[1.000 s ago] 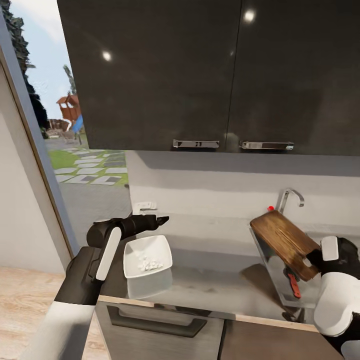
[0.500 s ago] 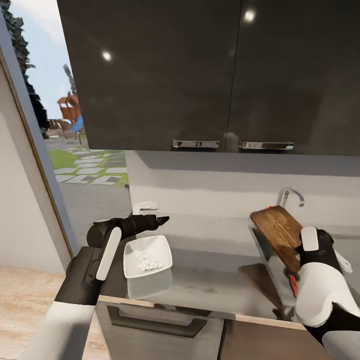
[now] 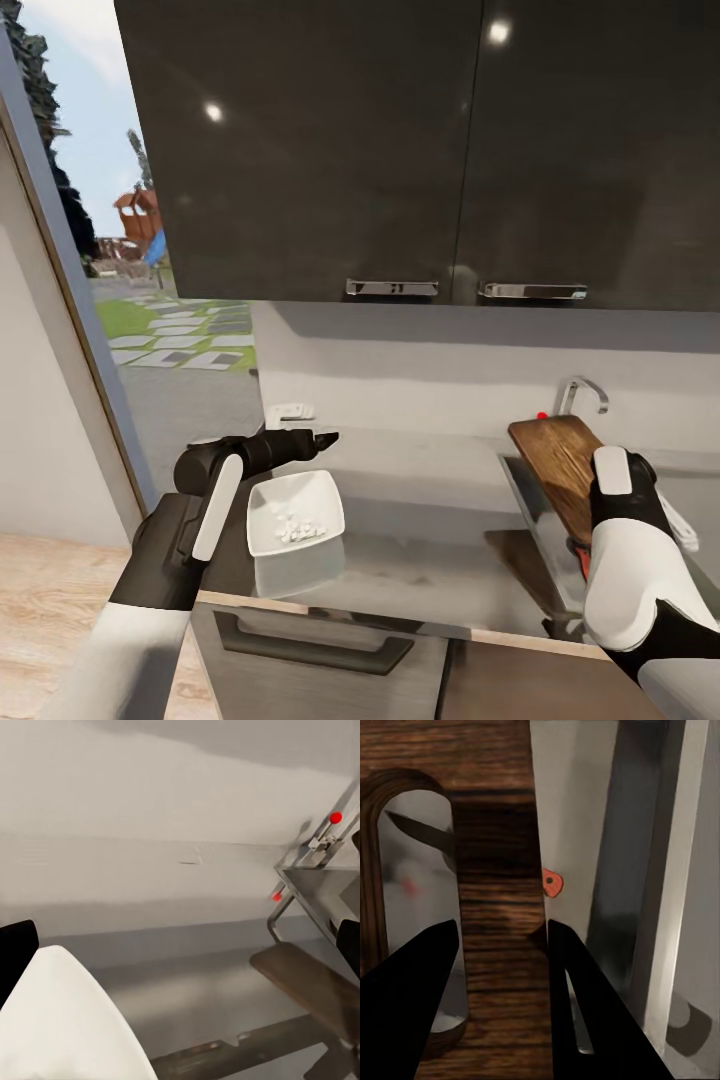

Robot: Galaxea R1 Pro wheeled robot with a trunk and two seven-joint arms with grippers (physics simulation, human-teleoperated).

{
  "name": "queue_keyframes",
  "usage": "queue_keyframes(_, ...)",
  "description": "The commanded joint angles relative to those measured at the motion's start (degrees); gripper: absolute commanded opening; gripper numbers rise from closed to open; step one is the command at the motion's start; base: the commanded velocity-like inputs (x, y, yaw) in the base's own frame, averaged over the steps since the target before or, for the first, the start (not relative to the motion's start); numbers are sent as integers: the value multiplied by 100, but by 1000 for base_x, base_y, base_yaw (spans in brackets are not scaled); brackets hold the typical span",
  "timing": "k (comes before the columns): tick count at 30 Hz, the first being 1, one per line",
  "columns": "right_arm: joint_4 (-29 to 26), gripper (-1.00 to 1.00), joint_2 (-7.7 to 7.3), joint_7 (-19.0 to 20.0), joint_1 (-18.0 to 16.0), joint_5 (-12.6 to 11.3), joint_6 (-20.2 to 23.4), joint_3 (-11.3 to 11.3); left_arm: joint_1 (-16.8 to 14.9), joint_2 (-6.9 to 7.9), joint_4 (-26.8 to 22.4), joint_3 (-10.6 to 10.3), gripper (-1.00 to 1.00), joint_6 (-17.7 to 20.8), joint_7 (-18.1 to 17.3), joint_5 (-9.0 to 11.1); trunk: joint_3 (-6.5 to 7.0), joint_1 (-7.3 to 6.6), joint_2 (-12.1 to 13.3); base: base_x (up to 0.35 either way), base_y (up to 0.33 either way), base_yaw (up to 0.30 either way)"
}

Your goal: In the kitchen, take the Vidalia onion out of the sink, dice it on the chopping board with the paring knife, put the diced onion into the bowl on the countertop, then place both the paring knife and the chopping board into the sink.

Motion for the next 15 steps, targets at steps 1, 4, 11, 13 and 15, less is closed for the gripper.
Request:
queue_keyframes(1, -7, -100, 0, -49, -2, -63, 25, -2, -3, -3, -1, 5, 100, 25, -22, -10, -3, 2, -5, 0, 0, 0)
queue_keyframes(4, -7, -100, 1, -100, -2, -112, 0, -9, -3, -3, -1, 5, 100, 23, -23, -10, -3, 2, -5, 0, 0, 0)
queue_keyframes(11, -7, -100, 1, -310, -2, -135, -19, -18, -3, -3, -1, 4, 100, 25, -23, -10, -3, 2, -5, 0, 0, 0)
queue_keyframes(13, -7, -100, 0, -345, -2, -137, -23, -20, -3, -3, -1, 4, 100, 25, -23, -10, -3, 2, -5, 0, 0, -9)
queue_keyframes(15, -7, -100, 1, -363, -2, -138, -25, -21, -3, -3, -1, 4, 100, 25, -23, -10, -3, 2, -5, 0, 0, -71)
